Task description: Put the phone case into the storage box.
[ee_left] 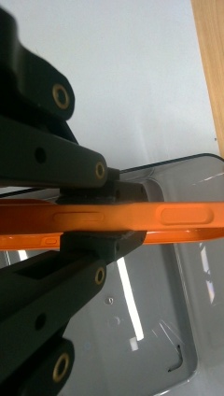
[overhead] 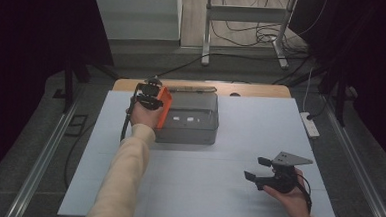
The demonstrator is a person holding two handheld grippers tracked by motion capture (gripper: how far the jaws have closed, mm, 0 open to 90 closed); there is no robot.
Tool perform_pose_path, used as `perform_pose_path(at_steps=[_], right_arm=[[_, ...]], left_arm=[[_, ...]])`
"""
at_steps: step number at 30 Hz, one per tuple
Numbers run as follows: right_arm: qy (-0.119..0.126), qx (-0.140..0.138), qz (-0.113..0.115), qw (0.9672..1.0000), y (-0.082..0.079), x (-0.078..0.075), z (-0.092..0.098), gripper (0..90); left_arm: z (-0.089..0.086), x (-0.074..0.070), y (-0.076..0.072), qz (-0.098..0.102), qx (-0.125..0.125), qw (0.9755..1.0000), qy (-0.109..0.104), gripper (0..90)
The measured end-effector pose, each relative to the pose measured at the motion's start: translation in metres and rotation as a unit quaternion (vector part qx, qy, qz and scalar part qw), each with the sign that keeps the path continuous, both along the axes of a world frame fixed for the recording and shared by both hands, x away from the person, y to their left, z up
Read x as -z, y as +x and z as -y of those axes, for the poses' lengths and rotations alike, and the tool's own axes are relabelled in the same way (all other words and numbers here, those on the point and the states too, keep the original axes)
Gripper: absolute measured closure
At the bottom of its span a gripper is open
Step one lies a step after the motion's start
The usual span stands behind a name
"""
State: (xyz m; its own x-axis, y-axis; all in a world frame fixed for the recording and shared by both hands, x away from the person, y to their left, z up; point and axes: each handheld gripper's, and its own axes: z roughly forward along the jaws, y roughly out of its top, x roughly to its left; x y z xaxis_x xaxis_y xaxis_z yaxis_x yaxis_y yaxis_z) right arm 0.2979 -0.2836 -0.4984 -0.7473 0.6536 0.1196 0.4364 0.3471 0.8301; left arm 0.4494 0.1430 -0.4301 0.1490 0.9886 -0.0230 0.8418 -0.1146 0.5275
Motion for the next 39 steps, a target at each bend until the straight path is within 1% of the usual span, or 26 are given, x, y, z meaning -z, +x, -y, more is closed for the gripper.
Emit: perform_pose_path(at_steps=[2,6,9,12,19,29,36,39], right_arm=[[0.004,0.0,0.0,1.0,0.0,0.0,0.0,20.2],[0.005,0.0,-0.001,1.0,0.0,0.0,0.0,20.2],[0.003,0.0,-0.001,1.0,0.0,0.0,0.0,20.2],[0.002,0.001,0.0,1.0,0.0,0.0,0.0,20.2],[0.003,0.001,0.0,1.0,0.0,0.0,0.0,20.2],[0.005,0.0,0.0,1.0,0.0,0.0,0.0,20.2],[0.002,-0.001,0.001,1.0,0.0,-0.001,0.0,20.2],[0.004,-0.002,0.0,1.0,0.0,0.0,0.0,20.2]], left_arm=[[0.0,0.001,0.0,0.0,-0.001,1.0,0.001,79.2],[-0.002,0.004,0.001,-0.004,-0.003,1.0,-0.001,79.2],[-0.002,0.006,0.0,-0.003,-0.005,1.0,-0.001,79.2],[0.0,0.007,0.001,-0.002,-0.005,1.0,0.0,79.2],[0.002,0.012,0.001,-0.008,-0.006,0.9999,0.005,79.2],[0.004,0.013,0.0,-0.004,-0.008,0.9999,0.012,79.1],[0.007,0.01,-0.002,0.001,-0.001,1.0,0.001,79.2],[0.008,0.011,-0.002,-0.001,-0.002,1.0,0.001,79.2]])
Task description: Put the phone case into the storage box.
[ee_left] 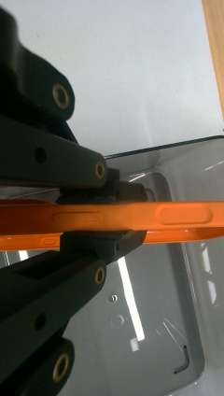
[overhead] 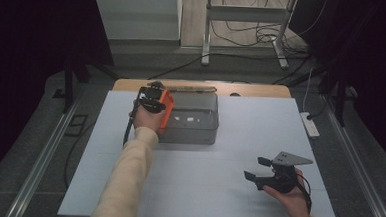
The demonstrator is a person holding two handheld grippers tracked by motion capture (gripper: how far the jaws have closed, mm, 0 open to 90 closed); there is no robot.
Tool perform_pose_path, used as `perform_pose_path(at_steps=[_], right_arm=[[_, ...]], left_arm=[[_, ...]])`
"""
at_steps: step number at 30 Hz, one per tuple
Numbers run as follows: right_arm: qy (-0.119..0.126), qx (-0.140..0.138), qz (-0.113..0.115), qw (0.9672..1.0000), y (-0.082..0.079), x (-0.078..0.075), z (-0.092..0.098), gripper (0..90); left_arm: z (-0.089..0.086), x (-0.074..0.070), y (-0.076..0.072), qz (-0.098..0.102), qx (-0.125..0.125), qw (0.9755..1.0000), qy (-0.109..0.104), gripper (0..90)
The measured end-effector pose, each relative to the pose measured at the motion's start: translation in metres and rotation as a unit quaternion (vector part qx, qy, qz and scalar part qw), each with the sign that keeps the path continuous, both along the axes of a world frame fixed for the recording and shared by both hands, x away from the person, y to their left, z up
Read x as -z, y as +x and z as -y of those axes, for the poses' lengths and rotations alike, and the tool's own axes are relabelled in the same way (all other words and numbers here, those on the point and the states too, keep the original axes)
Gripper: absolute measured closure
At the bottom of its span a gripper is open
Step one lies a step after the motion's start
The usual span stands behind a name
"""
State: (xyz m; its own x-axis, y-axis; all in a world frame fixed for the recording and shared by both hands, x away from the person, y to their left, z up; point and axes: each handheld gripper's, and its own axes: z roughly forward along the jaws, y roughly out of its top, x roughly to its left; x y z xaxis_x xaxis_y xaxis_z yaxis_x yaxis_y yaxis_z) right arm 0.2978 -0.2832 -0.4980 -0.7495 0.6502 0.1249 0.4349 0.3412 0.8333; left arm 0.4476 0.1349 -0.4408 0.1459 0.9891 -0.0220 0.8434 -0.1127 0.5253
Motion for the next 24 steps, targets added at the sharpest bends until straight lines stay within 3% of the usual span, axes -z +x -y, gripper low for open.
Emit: perform_pose_path(at_steps=[24], right_arm=[[0.0,-0.002,-0.001,1.0,0.0,0.0,-0.001,20.2]], left_arm=[[0.013,0.013,0.001,-0.011,-0.02,0.9992,0.033,79.2]])
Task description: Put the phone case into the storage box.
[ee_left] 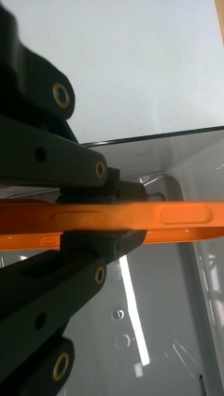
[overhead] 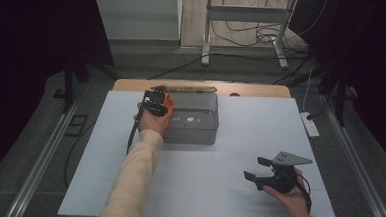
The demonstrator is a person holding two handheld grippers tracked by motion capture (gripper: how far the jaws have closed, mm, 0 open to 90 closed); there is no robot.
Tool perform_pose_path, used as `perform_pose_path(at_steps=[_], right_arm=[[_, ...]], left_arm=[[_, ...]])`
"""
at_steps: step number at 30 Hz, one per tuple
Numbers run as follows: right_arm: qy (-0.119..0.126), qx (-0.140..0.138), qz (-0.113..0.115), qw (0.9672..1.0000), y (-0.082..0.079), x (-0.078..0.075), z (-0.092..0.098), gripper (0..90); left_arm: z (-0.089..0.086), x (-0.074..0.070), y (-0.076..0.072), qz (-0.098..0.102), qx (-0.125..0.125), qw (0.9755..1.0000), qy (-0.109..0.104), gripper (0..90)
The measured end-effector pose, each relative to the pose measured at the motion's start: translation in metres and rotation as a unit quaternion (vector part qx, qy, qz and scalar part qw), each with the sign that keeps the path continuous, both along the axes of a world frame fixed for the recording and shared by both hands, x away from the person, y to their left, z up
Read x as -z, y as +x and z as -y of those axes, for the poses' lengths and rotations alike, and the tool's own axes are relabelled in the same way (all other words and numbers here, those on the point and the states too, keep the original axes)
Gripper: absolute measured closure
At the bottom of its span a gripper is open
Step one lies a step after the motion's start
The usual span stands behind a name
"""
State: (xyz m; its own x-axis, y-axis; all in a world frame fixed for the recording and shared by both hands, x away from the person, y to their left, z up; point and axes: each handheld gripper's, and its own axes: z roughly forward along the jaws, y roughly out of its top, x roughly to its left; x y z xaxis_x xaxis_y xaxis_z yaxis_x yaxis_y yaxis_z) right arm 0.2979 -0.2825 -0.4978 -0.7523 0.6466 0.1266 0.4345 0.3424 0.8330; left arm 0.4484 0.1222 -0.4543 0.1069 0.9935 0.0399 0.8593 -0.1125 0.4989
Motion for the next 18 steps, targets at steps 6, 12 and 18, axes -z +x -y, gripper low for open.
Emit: perform_pose_path(at_steps=[6,12,18], right_arm=[[0.0,-0.003,0.0,1.0,-0.0001,-0.0003,-0.0007,20.2],[-0.003,-0.003,0.001,1.0,-0.0001,-0.0005,-0.001,20.2],[-0.003,-0.005,0.002,1.0,-0.0002,-0.0001,-0.0021,20.2]], left_arm=[[-0.0012,0.002,-0.0002,-0.002,-0.011,0.9999,0.004,79.2],[-0.0022,0.0038,-0.0009,-0.004,-0.02,0.9998,0.004,79.0],[-0.0008,0.0043,-0.0002,-0.003,-0.028,0.9996,0.008,79.0]])
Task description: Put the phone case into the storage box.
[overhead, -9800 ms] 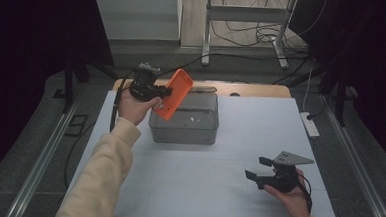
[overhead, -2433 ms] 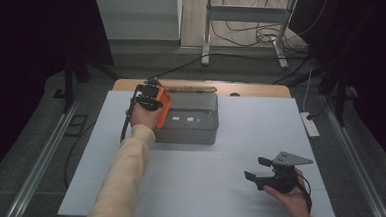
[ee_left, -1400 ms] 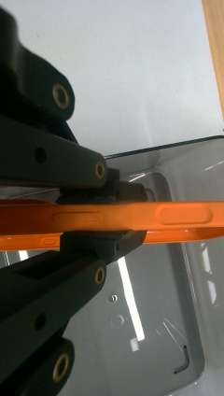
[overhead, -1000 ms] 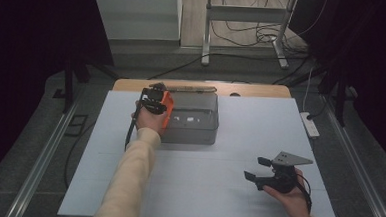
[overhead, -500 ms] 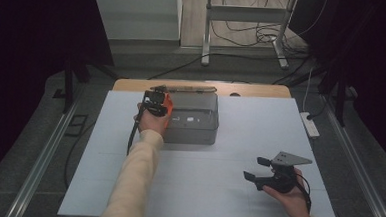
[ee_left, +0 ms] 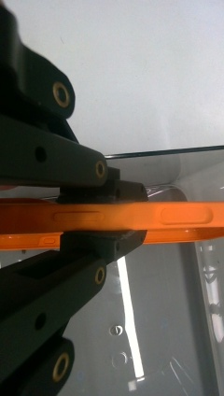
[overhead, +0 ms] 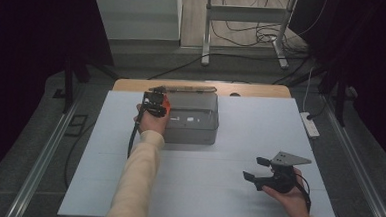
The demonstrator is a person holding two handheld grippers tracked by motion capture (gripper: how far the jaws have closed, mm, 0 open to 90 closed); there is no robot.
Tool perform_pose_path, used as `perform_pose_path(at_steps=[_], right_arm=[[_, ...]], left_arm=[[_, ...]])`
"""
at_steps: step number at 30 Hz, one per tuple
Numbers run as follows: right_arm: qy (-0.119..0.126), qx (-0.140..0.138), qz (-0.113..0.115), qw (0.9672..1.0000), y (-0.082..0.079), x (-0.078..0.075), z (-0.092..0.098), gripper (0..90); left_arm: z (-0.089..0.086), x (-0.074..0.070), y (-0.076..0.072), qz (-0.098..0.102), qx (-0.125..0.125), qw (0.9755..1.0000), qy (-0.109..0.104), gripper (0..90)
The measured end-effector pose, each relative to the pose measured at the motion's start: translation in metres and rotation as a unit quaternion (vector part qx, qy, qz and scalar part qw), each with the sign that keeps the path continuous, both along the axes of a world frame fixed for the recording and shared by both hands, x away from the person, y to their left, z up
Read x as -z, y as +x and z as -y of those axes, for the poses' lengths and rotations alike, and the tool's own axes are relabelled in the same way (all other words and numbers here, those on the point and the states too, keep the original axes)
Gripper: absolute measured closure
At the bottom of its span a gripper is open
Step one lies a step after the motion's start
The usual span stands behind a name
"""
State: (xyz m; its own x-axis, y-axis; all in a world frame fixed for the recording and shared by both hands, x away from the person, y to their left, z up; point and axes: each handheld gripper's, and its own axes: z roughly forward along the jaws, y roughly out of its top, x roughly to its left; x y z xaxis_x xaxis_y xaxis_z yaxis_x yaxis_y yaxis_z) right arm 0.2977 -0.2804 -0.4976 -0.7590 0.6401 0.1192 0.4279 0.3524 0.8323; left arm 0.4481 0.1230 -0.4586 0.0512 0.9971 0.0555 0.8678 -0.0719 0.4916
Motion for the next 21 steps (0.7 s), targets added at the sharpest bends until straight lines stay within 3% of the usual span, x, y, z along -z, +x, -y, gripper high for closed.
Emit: perform_pose_path(at_steps=[21], right_arm=[[-0.002,0.001,-0.001,1.0,-0.0001,0.0,0.0007,20.2]], left_arm=[[0.005,0.0056,-0.0011,0.002,0.004,0.9999,0.013,76.8]])
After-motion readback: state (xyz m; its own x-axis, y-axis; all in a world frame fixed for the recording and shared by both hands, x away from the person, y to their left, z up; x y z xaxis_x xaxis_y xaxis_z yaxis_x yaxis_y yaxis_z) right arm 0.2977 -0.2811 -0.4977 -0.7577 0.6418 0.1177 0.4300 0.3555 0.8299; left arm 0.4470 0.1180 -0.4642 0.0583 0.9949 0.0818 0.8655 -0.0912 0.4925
